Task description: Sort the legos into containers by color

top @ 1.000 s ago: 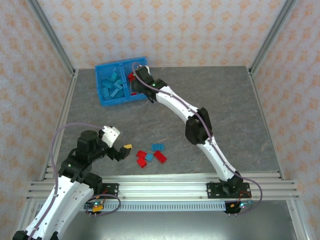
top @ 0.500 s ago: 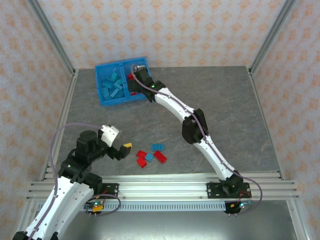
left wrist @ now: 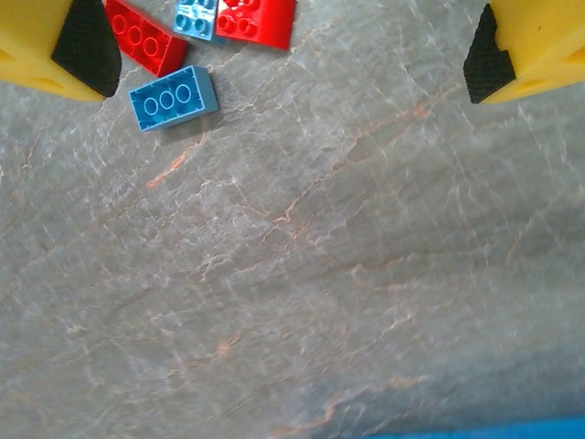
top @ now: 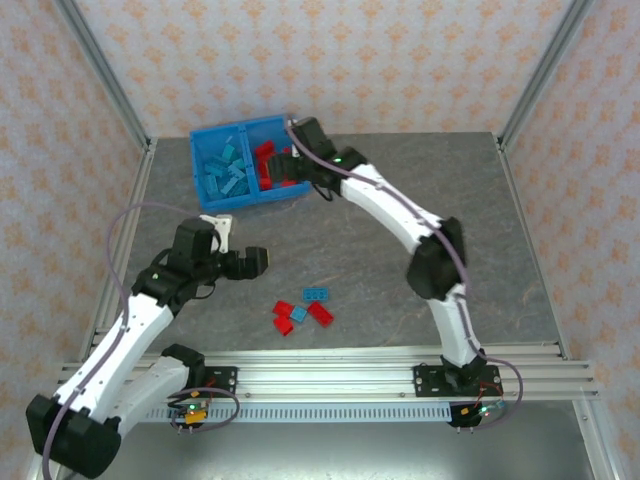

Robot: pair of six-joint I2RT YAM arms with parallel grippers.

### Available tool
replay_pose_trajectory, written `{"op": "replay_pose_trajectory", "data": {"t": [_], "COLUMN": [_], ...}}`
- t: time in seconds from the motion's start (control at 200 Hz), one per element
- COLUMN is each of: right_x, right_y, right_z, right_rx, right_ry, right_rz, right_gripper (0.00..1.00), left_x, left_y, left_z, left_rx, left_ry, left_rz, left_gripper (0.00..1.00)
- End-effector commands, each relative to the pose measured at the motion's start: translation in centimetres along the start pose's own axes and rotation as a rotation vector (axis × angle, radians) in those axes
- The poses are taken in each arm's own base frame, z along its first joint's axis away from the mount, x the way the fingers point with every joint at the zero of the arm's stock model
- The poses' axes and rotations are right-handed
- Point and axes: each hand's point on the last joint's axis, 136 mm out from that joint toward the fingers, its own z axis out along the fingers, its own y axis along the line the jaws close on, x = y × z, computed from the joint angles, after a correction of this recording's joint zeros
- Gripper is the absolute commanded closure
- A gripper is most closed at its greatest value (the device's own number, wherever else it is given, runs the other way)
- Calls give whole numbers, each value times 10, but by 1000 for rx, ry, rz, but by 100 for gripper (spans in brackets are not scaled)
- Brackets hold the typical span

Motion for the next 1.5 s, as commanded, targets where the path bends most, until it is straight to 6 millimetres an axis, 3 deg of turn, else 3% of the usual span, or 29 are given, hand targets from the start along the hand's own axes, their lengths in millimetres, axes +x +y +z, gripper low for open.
{"op": "replay_pose_trajectory", "data": {"t": [0.0, 0.145, 0.285, 0.48, 0.676, 0.811, 0.946, 1.131, 1.216, 1.346, 1.496], "right_x": [36, 114, 165, 185, 190, 195, 200, 209, 225, 248, 245], "right_y": [16, 7, -18, -35, -37, -31, -34, -26, -18, -14, -11], "right_z": [-69, -121, -156, -181, -175, -170, -171, -178, -182, -187, -190], "right_rx": [-155, -212, -152, -99, -92, -123, -111, -169, -222, -254, -267], "right_ry": [97, 269, 331, 326, 331, 364, 376, 409, 483, 596, 586], "right_rz": [-13, 53, 103, 116, 101, 114, 115, 124, 140, 163, 167], "right_gripper": [10, 8, 7, 5, 4, 5, 5, 5, 6, 8, 8], "left_x": [22, 60, 97, 138, 176, 179, 185, 199, 200, 190, 153], "left_y": [-3, -19, -27, -35, -30, -20, -20, -13, -10, -13, -19], "left_z": [3, 16, 36, 48, 58, 67, 79, 86, 87, 86, 73], "left_rx": [-31, -103, -155, -213, -256, -309, -292, -325, -340, -336, -359], "left_ry": [150, 307, 397, 487, 567, 546, 545, 599, 595, 558, 450], "left_rz": [-115, 7, -38, 47, 99, 89, 81, 82, 85, 81, 120], "left_gripper": [0, 0, 0, 0, 1, 7, 18, 52, 61, 65, 73]}}
